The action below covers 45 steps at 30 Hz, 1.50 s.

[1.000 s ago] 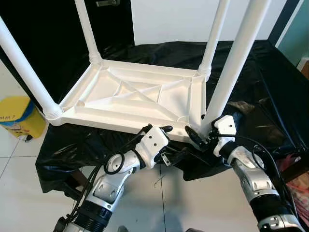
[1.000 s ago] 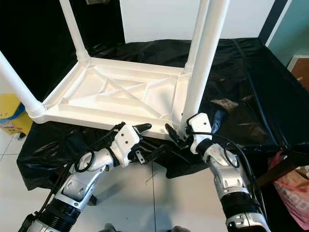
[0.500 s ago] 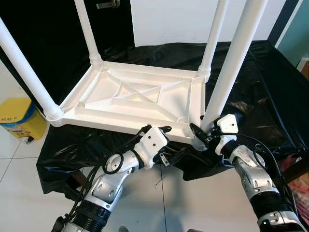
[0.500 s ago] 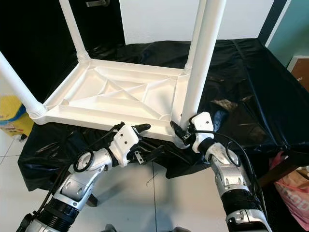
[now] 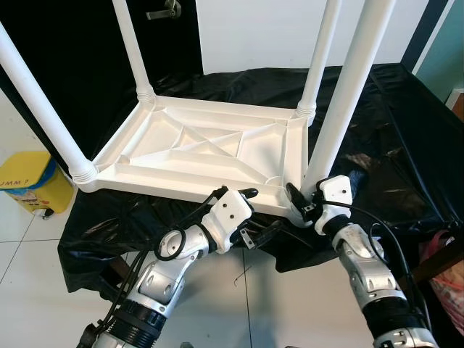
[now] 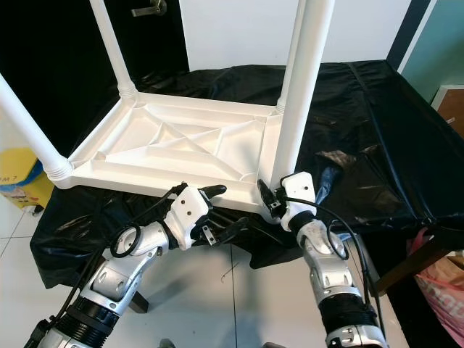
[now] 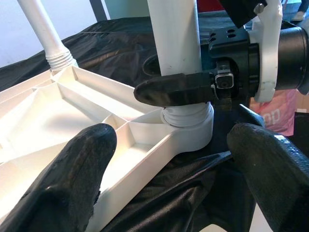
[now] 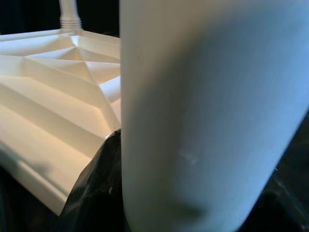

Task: Building children table

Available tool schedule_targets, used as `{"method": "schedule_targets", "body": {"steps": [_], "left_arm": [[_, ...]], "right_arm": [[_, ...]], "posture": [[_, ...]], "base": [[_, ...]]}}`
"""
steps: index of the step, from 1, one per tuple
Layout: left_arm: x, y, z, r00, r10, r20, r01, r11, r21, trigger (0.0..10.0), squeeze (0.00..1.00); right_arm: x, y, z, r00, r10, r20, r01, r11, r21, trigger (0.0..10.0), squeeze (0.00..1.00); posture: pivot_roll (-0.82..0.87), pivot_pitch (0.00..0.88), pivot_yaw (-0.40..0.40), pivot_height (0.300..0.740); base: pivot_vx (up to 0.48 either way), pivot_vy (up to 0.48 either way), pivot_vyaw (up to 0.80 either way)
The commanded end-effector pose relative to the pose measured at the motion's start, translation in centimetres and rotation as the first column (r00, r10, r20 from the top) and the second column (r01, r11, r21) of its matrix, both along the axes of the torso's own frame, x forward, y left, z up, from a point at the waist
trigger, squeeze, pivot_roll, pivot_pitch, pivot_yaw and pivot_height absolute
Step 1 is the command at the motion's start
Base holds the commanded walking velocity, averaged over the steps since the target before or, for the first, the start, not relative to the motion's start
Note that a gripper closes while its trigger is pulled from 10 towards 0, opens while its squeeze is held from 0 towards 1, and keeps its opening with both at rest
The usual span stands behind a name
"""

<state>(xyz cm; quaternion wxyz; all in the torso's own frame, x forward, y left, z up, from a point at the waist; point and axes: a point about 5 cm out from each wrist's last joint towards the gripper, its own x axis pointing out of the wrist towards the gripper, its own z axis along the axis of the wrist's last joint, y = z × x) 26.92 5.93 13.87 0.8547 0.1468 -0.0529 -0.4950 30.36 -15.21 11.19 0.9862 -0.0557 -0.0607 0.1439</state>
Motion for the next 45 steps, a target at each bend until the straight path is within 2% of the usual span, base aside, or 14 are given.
{"method": "schedule_targets", "body": {"steps": [1, 10, 11, 14, 18, 22, 32, 34, 35, 43, 45], "left_arm": [[-0.1, -0.1, -0.1, 1.000, -0.017, -0.007, 0.017, 1.000, 0.019, 10.0, 0.00], [0.0, 0.0, 0.0, 1.000, -0.011, -0.001, 0.011, 1.000, 0.018, 10.0, 0.00], [0.1, 0.0, 0.1, 1.000, -0.009, 0.003, 0.009, 1.000, 0.019, 10.0, 0.00], [0.2, 0.0, 0.2, 1.000, -0.007, 0.006, 0.007, 1.000, 0.018, 10.0, 0.00], [0.3, 0.0, 0.2, 1.000, -0.006, 0.007, 0.006, 1.000, 0.018, 10.0, 0.00], [0.3, 0.1, 0.3, 1.000, -0.003, 0.010, 0.003, 1.000, 0.017, 10.0, 0.00], [0.5, 0.2, 0.4, 1.000, 0.005, 0.016, -0.005, 1.000, 0.016, 10.0, 0.00], [0.5, 0.2, 0.4, 1.000, 0.005, 0.017, -0.005, 1.000, 0.016, 10.0, 0.00], [0.5, 0.2, 0.5, 1.000, 0.006, 0.018, -0.006, 1.000, 0.016, 10.0, 0.00], [0.4, 0.3, 0.5, 1.000, 0.007, 0.017, -0.007, 1.000, 0.017, 10.0, 0.00], [0.4, 0.3, 0.5, 1.000, 0.006, 0.016, -0.007, 1.000, 0.016, 10.0, 0.00]], "right_arm": [[-0.5, -0.2, -2.0, 0.994, -0.062, -0.092, 0.059, 0.998, -0.033, 10.0, 0.00], [-0.8, 0.4, -2.4, 0.964, -0.243, -0.106, 0.244, 0.970, 0.000, 10.0, 0.00], [-0.9, 0.8, -2.5, 0.952, -0.286, -0.113, 0.288, 0.957, 0.010, 10.0, 0.00], [-0.9, 1.5, -2.5, 0.942, -0.315, -0.114, 0.320, 0.947, 0.024, 10.0, 0.00], [-1.0, 1.9, -2.4, 0.939, -0.324, -0.117, 0.330, 0.943, 0.032, 10.0, 0.00], [-1.0, 3.1, -2.1, 0.949, -0.295, -0.115, 0.303, 0.952, 0.054, 10.0, 0.00], [-0.9, 3.1, -1.7, 0.947, -0.307, -0.099, 0.313, 0.948, 0.055, 10.0, 0.00], [-0.9, 3.1, -1.7, 0.946, -0.310, -0.095, 0.316, 0.947, 0.054, 10.0, 0.03], [-1.0, 3.0, -1.5, 0.947, -0.308, -0.087, 0.313, 0.948, 0.055, 10.0, 1.00], [-1.3, 2.1, -1.0, 0.966, -0.257, -0.042, 0.259, 0.965, 0.046, 10.0, 1.00], [-1.6, 1.5, -0.9, 0.980, -0.197, -0.027, 0.198, 0.979, 0.052, 10.0, 1.00]], "posture": [[-0.02, 0.027, 0.006, 0.740], [-0.01, 0.021, 0.001, 0.740], [-0.01, 0.019, 0.001, 0.740], [-0.01, 0.017, 0.000, 0.740], [-0.01, 0.016, -0.001, 0.740], [-0.01, 0.016, 0.000, 0.740], [-0.01, 0.019, 0.002, 0.740], [-0.01, 0.020, 0.002, 0.740], [-0.01, 0.022, 0.003, 0.740], [-0.01, 0.031, 0.007, 0.740], [-0.01, 0.036, 0.008, 0.740]], "base": [[0.000, 0.000, 0.00], [0.000, 0.000, 0.00], [0.000, 0.000, 0.00], [0.000, 0.000, 0.00], [0.000, 0.000, 0.00], [0.000, 0.000, 0.00], [0.000, 0.000, 0.00], [0.000, 0.000, 0.00], [0.000, 0.000, 0.00], [0.000, 0.000, 0.00], [0.000, 0.000, 0.00]]}}
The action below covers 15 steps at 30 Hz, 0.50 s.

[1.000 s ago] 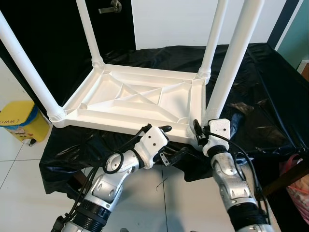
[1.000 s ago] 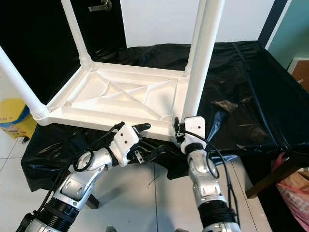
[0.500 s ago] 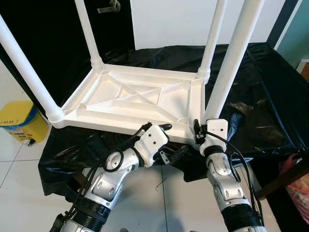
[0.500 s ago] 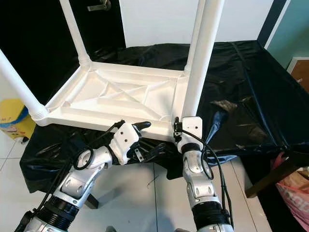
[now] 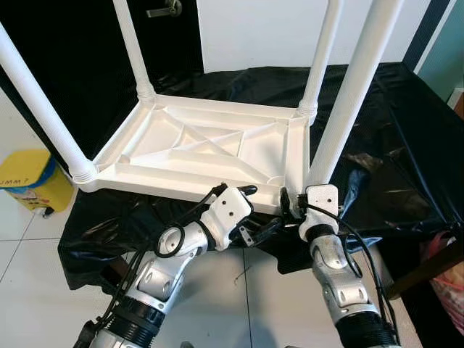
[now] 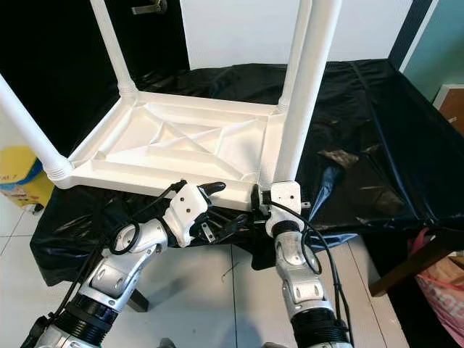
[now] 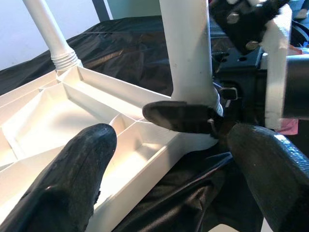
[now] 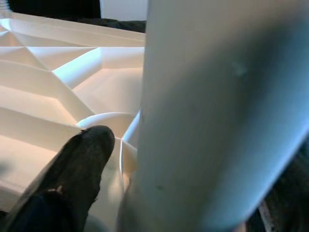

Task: Building children table

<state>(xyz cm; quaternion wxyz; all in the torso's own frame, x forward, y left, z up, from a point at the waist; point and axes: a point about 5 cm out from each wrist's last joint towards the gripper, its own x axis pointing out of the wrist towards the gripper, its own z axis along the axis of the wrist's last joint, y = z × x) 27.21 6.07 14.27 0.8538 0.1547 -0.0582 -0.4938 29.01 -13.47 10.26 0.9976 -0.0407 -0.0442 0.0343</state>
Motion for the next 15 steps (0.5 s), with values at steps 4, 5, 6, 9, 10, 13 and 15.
{"method": "schedule_targets", "body": {"steps": [4, 5, 6, 9, 10, 13, 15], "left_arm": [[0.1, 0.1, 0.1, 1.000, 0.006, -0.003, -0.006, 1.000, 0.008, 10.0, 0.00], [0.1, 0.1, 0.1, 1.000, 0.006, -0.003, -0.006, 1.000, 0.008, 10.0, 0.00], [0.2, 0.1, 0.1, 1.000, 0.006, -0.004, -0.006, 1.000, 0.008, 10.0, 0.00], [0.2, 0.0, 0.0, 1.000, 0.001, -0.004, -0.001, 1.000, 0.010, 10.0, 0.00], [0.2, 0.0, 0.0, 1.000, 0.001, -0.004, -0.001, 1.000, 0.010, 10.0, 0.00], [0.3, 0.0, 0.1, 1.000, -0.002, -0.003, 0.002, 1.000, 0.009, 10.0, 0.00], [0.3, 0.0, 0.1, 1.000, -0.004, -0.003, 0.004, 1.000, 0.010, 10.0, 0.00]], "right_arm": [[-0.4, -0.8, 0.0, 0.994, 0.109, 0.004, -0.109, 0.994, 0.027, 10.0, 1.00], [-0.4, -0.8, 0.0, 0.994, 0.109, 0.004, -0.109, 0.994, 0.027, 10.0, 1.00], [-0.3, -1.1, 0.1, 0.988, 0.152, 0.000, -0.152, 0.988, 0.029, 10.0, 0.05], [0.2, -1.6, 0.6, 0.962, 0.274, -0.005, -0.274, 0.962, 0.000, 10.0, 0.00], [0.2, -1.6, 0.6, 0.962, 0.274, -0.005, -0.274, 0.962, 0.000, 10.0, 0.00], [0.6, -1.8, 1.0, 0.944, 0.329, -0.007, -0.329, 0.944, -0.020, 10.0, 0.00], [1.0, -1.9, 1.3, 0.931, 0.366, -0.009, -0.366, 0.930, -0.038, 10.0, 0.00]], "posture": [[-0.01, 0.038, 0.011, 0.740], [-0.01, 0.038, 0.011, 0.740], [-0.02, 0.039, 0.013, 0.740], [-0.02, 0.038, 0.021, 0.740], [-0.02, 0.038, 0.021, 0.740], [-0.03, 0.037, 0.024, 0.740], [-0.03, 0.036, 0.025, 0.740]], "base": [[0.000, 0.000, 0.00], [0.000, 0.000, 0.00], [0.000, 0.000, 0.00], [0.000, 0.000, 0.00], [0.000, 0.000, 0.00], [0.000, 0.000, 0.00], [0.000, 0.000, 0.00]]}}
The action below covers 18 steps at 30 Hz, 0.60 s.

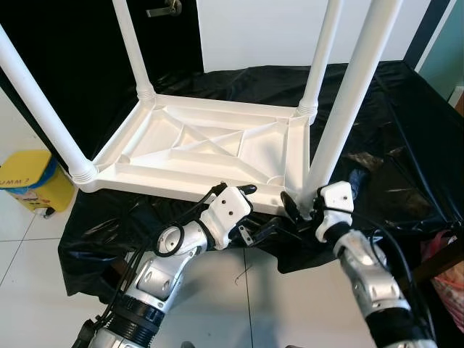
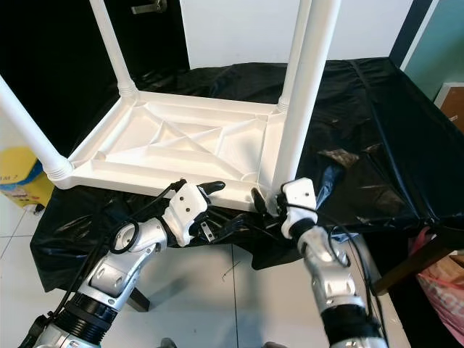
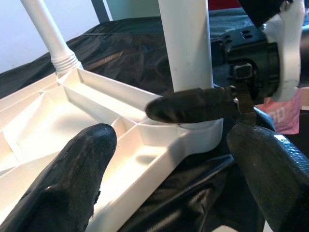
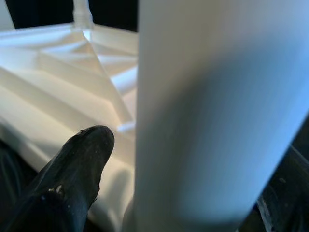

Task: Building children table

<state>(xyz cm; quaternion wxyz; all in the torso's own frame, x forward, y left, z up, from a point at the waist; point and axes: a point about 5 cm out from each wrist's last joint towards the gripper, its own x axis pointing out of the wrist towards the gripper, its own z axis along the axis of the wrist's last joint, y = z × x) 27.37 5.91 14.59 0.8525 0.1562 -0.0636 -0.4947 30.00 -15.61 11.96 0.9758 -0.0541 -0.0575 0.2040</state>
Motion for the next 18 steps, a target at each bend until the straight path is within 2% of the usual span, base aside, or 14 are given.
{"method": "schedule_targets", "body": {"steps": [1, 5, 9, 10, 11, 18], "left_arm": [[0.2, 0.1, -0.2, 1.000, 0.000, -0.013, 0.000, 1.000, 0.012, 10.0, 0.00], [0.2, 0.0, -0.2, 1.000, -0.006, -0.008, 0.006, 1.000, 0.017, 10.0, 0.00], [0.2, 0.0, -0.1, 1.000, -0.007, -0.005, 0.007, 1.000, 0.020, 10.0, 0.00], [0.3, 0.0, -0.1, 1.000, -0.006, -0.004, 0.007, 1.000, 0.020, 10.0, 0.00], [0.3, 0.0, -0.1, 1.000, -0.005, -0.003, 0.005, 1.000, 0.019, 10.0, 0.00], [0.3, 0.0, 0.0, 1.000, -0.002, -0.002, 0.002, 1.000, 0.019, 10.0, 0.00]], "right_arm": [[0.0, 0.2, -0.4, 0.999, 0.033, -0.018, -0.033, 0.999, 0.001, 10.0, 0.00], [1.0, 0.5, 0.2, 0.993, 0.115, -0.016, -0.115, 0.993, -0.033, 10.0, 0.00], [1.3, 0.5, 0.1, 0.989, 0.144, -0.026, -0.145, 0.988, -0.044, 10.0, 0.00], [1.3, 0.5, 0.0, 0.987, 0.156, -0.033, -0.157, 0.986, -0.049, 4.0, 0.00], [1.3, 0.4, -0.2, 0.985, 0.165, -0.040, -0.167, 0.984, -0.055, 0.0, 0.00], [1.0, -0.1, -0.8, 0.980, 0.187, -0.064, -0.190, 0.980, -0.059, 0.0, 0.00]], "posture": [[-0.03, 0.036, 0.025, 0.740], [-0.02, 0.034, 0.025, 0.740], [-0.02, 0.031, 0.024, 0.740], [-0.02, 0.031, 0.023, 0.740], [-0.02, 0.031, 0.022, 0.740], [-0.02, 0.032, 0.023, 0.740]], "base": [[0.000, 0.000, 0.00], [0.000, 0.000, 0.00], [0.000, 0.000, 0.00], [0.000, 0.000, 0.00], [0.000, 0.000, 0.00], [0.000, 0.000, 0.00]]}}
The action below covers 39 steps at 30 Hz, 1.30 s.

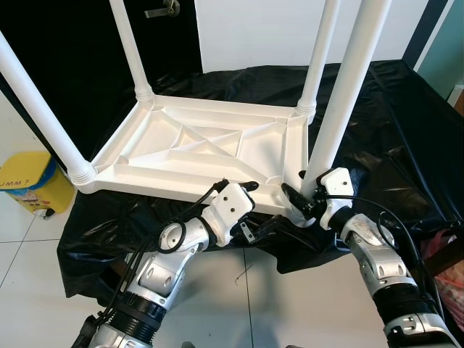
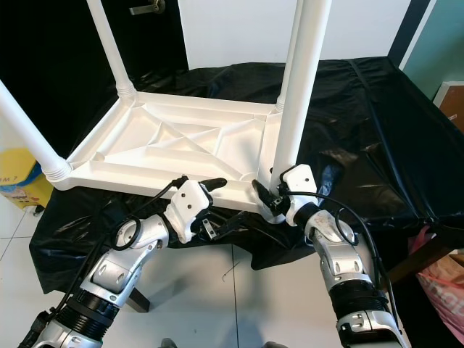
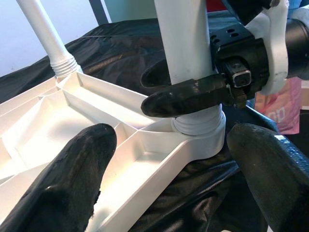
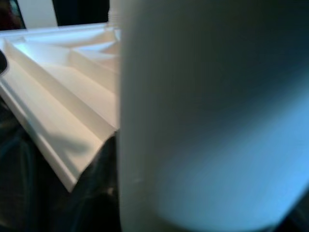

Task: Building children table

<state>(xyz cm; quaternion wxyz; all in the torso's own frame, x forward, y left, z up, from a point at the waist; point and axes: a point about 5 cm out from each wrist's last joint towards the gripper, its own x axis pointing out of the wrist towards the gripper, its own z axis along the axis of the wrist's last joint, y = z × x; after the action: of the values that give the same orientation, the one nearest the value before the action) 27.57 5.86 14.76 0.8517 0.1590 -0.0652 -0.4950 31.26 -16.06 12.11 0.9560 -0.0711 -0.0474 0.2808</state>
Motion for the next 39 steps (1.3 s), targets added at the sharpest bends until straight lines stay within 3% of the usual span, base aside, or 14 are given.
{"method": "schedule_targets", "body": {"steps": [1, 4, 5, 18, 24, 26, 35, 38, 39], "left_arm": [[0.1, 0.1, -0.2, 1.000, 0.000, -0.007, 0.000, 1.000, 0.015, 10.0, 0.00], [0.1, 0.1, -0.2, 1.000, -0.002, -0.008, 0.002, 1.000, 0.015, 10.0, 0.00], [0.1, 0.1, -0.2, 1.000, -0.003, -0.008, 0.003, 1.000, 0.015, 10.0, 0.00], [0.1, 0.2, -0.2, 1.000, 0.001, -0.009, -0.001, 1.000, 0.016, 10.0, 0.00], [0.1, 0.2, -0.2, 1.000, 0.002, -0.008, -0.002, 1.000, 0.015, 10.0, 0.00], [0.1, 0.1, -0.2, 1.000, -0.001, -0.008, 0.001, 1.000, 0.015, 10.0, 0.00], [0.1, 0.0, -0.3, 1.000, -0.004, -0.007, 0.005, 1.000, 0.016, 10.0, 0.00], [0.1, 0.0, -0.3, 1.000, 0.001, -0.005, -0.001, 1.000, 0.014, 10.0, 0.00], [0.1, 0.0, -0.3, 1.000, 0.001, -0.005, -0.001, 1.000, 0.014, 10.0, 0.00]], "right_arm": [[-0.3, 0.3, -0.9, 0.999, 0.034, -0.039, -0.034, 0.999, -0.019, 0.0, 0.00], [-0.3, 0.2, -1.1, 0.999, 0.028, -0.044, -0.029, 0.999, -0.022, 0.0, 0.00], [-0.3, 0.1, -1.2, 0.999, 0.018, -0.044, -0.019, 1.000, -0.026, 9.8, 0.00], [-0.3, -0.3, -1.7, 0.983, -0.180, -0.028, 0.178, 0.983, -0.042, 10.0, 0.00], [-0.6, 0.0, -1.7, 0.976, -0.214, -0.024, 0.214, 0.976, -0.028, 10.0, 0.00], [-0.6, 0.1, -1.8, 0.956, -0.292, -0.027, 0.292, 0.956, -0.001, 10.0, 0.00], [-0.9, 0.3, -1.9, 0.909, -0.416, -0.035, 0.418, 0.908, 0.045, 10.0, 0.00], [-1.6, 0.4, -2.1, 0.842, -0.538, -0.049, 0.540, 0.837, 0.088, 10.0, 0.00], [-1.6, 0.4, -2.1, 0.842, -0.538, -0.049, 0.540, 0.837, 0.088, 10.0, 0.00]], "posture": [[-0.02, 0.032, 0.023, 0.740], [-0.02, 0.033, 0.026, 0.740], [-0.02, 0.034, 0.027, 0.740], [-0.02, 0.034, 0.020, 0.740], [-0.02, 0.031, 0.019, 0.740], [-0.02, 0.028, 0.019, 0.740], [-0.01, 0.021, 0.007, 0.740], [-0.01, 0.018, 0.005, 0.740], [-0.01, 0.018, 0.005, 0.740]], "base": [[0.000, 0.000, 0.00], [0.000, 0.000, 0.00], [0.000, 0.000, 0.00], [0.000, 0.000, 0.00], [0.000, 0.000, 0.00], [0.000, 0.000, 0.00], [0.000, 0.000, 0.00], [0.000, 0.000, 0.00], [0.000, 0.000, 0.00]]}}
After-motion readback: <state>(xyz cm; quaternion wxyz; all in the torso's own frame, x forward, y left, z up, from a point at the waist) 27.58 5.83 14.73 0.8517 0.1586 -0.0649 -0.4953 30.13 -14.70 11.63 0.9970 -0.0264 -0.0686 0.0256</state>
